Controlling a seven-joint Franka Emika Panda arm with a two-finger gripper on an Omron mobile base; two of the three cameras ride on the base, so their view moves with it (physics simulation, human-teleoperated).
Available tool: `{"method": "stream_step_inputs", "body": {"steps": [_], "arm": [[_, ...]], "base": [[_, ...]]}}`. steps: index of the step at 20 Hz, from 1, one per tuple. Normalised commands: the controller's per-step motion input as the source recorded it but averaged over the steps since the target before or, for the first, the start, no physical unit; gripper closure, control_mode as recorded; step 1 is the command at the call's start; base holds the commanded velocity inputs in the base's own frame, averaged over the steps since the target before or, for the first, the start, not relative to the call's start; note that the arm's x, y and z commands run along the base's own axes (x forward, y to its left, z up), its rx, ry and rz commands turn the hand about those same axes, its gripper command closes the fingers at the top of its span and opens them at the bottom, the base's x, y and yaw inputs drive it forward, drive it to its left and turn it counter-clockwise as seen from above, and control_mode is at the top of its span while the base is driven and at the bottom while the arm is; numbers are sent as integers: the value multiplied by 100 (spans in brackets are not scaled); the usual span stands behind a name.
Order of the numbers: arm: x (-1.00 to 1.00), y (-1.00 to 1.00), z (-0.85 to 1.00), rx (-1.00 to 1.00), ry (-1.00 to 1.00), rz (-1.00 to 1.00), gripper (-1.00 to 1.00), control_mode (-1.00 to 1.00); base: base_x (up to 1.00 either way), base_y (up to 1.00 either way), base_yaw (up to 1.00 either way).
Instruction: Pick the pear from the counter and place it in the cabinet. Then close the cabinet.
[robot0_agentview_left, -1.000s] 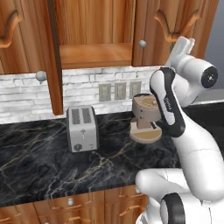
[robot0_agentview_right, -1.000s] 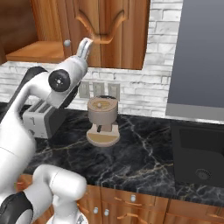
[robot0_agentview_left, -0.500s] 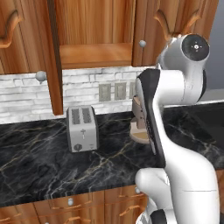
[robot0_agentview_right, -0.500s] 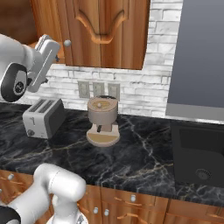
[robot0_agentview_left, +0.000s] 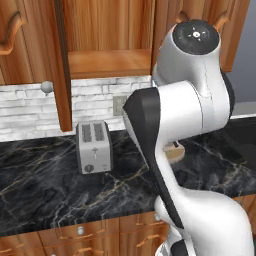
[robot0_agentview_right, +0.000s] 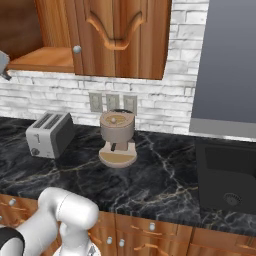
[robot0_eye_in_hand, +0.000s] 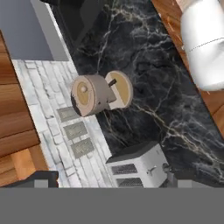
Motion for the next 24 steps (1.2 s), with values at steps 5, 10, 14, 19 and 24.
{"method": "stream_step_inputs", "body": {"steps": [5,10,14,19,24], "arm": [[-92,99,0,-13,-3,1,-100,-100],[-23,97,0,-26,-17,5,-100,-100],[9,83,-4,-29,-20,4,-100,-100],[15,94,-14,-31,-15,6,-100,-100],[14,99,-14,-32,-16,6,-100,-100]], "base": [[0,0,0],[0,0,0],[0,0,0],[0,0,0],[0,0,0]]}}
